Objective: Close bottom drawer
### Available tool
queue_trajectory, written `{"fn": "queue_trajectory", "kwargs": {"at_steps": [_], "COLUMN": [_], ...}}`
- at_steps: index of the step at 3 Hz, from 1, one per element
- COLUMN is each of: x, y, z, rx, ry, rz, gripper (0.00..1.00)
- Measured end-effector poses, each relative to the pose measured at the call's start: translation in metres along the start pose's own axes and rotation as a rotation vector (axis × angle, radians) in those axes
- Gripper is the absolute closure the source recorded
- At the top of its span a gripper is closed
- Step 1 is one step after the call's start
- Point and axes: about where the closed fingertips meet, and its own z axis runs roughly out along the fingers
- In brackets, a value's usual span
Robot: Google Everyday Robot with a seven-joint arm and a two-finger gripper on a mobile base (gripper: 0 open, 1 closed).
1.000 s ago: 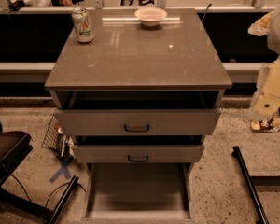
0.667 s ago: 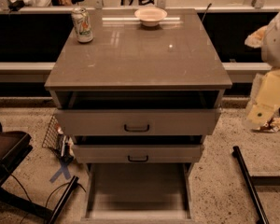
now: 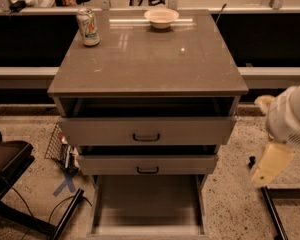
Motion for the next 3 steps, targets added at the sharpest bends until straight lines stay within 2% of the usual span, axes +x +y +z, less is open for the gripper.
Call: {"fn": "queue_trajectory", "kwargs": {"at_steps": [2, 3], "x": [0.077, 0.077], "y": [0.07, 0.061], "z": [0.159, 0.178], "rx": [-0.07, -0.012], "ry": [0.027, -0.001], "rz": [0.061, 0.067], "gripper": [0.0, 0.0]}}
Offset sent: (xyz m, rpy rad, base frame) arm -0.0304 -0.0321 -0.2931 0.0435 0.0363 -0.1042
